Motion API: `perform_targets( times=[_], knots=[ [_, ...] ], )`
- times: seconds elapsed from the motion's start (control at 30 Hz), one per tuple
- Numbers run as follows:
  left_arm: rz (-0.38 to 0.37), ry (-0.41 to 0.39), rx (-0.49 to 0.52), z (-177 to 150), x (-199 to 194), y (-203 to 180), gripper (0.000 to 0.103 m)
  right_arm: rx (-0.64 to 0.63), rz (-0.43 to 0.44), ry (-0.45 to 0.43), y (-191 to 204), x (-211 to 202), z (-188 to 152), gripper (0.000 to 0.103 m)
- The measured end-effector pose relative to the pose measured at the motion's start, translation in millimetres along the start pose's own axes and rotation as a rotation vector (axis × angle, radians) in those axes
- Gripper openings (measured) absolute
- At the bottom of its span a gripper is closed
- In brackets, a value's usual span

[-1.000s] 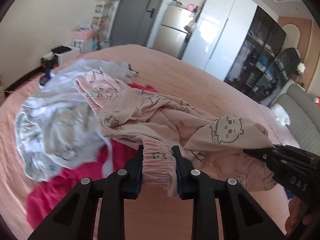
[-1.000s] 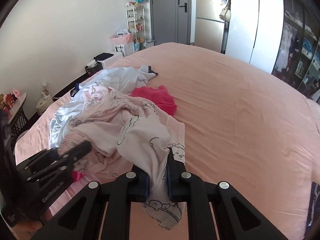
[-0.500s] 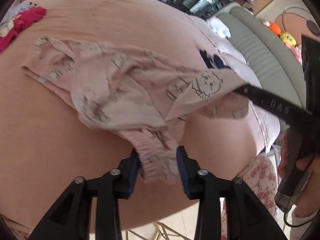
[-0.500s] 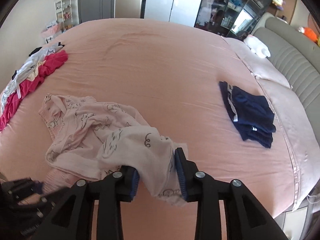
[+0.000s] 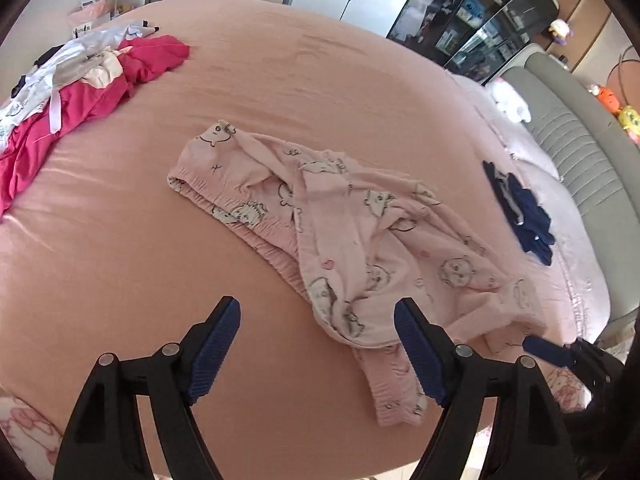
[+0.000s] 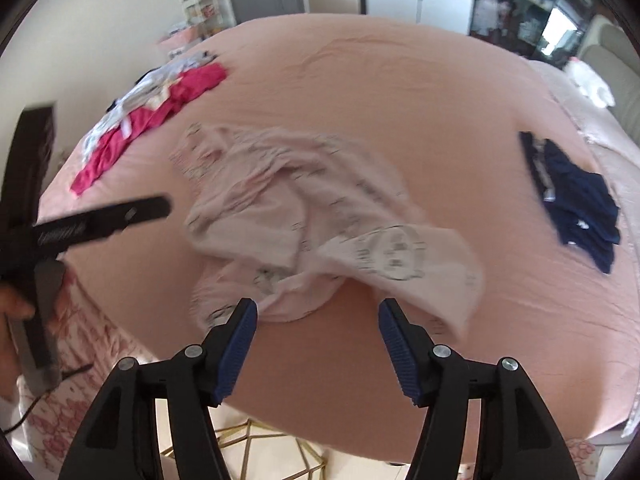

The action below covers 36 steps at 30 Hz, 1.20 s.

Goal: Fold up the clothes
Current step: 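Carry the pink pants with both grippers onto open bed space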

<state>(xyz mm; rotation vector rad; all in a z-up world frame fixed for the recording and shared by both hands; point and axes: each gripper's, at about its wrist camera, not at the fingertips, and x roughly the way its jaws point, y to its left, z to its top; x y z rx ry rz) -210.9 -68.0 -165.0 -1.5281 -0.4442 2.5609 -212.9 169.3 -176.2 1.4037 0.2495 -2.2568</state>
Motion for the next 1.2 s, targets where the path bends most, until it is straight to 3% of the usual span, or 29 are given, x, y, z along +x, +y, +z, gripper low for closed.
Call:
perform_targets(
  times=[0.07,0.17,0.2,0.23,0.3,0.4,0.53,0.63,0.73,0.83,0.97,1.03,1.13,1.2],
  knots=[
    [-0.009,0.042,0.021,5,15,-4,0.078,-0.047,0.054,0.008,22,20,2,0.063],
    [-0.007,0.109,0.051,5,44,-15,0.079,-0.032,0.057,0.044,29,55,4,0.063],
    [-0.019,0.117,0.061,1,44,-20,0.075,-0.008,0.055,0.064,28,66,4,0.063],
    [-0.032,0.126,0.071,-2,44,-25,0.061,0.016,0.053,0.085,26,77,3,0.062],
    [-0.056,0.144,0.091,-10,44,-35,0.046,0.041,0.034,0.086,17,79,1,0.057],
    [-0.092,0.17,0.122,-20,45,-50,0.039,0.026,-0.122,0.052,-8,63,-3,0.055],
    [-0.14,0.204,0.162,-35,45,-70,0.039,0.135,-0.3,0.03,-74,39,-11,0.055],
    [-0.143,0.191,0.207,-40,40,-82,0.04,0.191,-0.202,0.048,-97,24,-12,0.056],
    [-0.068,0.097,0.161,-19,30,-70,0.04,0.105,-0.032,0.044,-65,22,-3,0.057],
    [-0.057,0.105,0.06,7,31,-49,0.04,0.037,0.112,0.03,-21,44,8,0.069],
    [-0.008,0.113,0.085,7,16,-34,0.041,-0.065,0.045,0.034,23,89,17,0.07],
    [0.01,0.114,0.093,1,14,-31,0.047,-0.108,-0.007,0.035,30,102,17,0.07],
    [0.002,0.166,0.073,-12,26,-29,0.049,-0.084,-0.038,0.03,14,97,17,0.062],
    [-0.02,0.199,0.087,-20,29,-28,0.049,-0.042,-0.128,0.02,-14,84,13,0.057]
  ],
)
